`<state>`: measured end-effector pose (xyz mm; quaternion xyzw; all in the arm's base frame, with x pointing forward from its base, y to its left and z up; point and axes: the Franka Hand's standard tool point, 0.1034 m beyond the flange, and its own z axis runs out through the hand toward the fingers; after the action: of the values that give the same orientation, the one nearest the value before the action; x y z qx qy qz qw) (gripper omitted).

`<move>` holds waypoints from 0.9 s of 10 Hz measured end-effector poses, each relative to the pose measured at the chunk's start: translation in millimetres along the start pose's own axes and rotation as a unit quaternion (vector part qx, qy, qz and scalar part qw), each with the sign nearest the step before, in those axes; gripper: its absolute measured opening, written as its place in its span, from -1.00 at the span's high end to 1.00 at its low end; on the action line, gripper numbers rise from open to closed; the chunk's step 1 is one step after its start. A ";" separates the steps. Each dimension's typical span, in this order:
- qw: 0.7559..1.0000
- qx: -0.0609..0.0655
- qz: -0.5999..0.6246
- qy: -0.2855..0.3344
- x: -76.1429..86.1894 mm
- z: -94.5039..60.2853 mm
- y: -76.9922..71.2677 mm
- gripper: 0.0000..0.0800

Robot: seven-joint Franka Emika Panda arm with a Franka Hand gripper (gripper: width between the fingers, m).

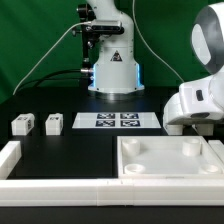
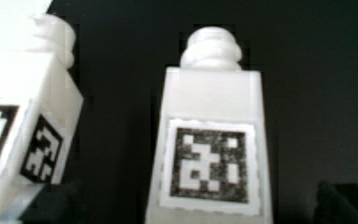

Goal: Assemble one leg

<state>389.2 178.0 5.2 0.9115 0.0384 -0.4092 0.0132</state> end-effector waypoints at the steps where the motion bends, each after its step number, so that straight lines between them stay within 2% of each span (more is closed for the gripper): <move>1: 1.000 0.000 0.000 0.000 0.0 0.4 0.3 -0.54; 2: 1.000 0.000 0.000 -0.001 -0.1 0.8 0.2 -0.54; 3: 1.000 0.000 0.000 -0.001 -0.1 0.8 0.2 -0.09; 4: 1.000 0.000 0.000 -0.001 -0.2 0.9 0.2 -0.09; 5: 1.000 0.000 0.000 -0.001 -0.1 0.9 0.3 0.27; 9: 1.000 0.000 0.000 -0.001 -0.5 0.4 0.3 0.27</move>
Offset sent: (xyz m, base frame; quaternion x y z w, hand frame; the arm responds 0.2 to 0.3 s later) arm -0.0017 -0.0012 -0.0001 -0.0018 0.0024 0.0003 1.0000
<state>388.6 177.7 5.3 0.9112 0.0384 -0.4101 0.0135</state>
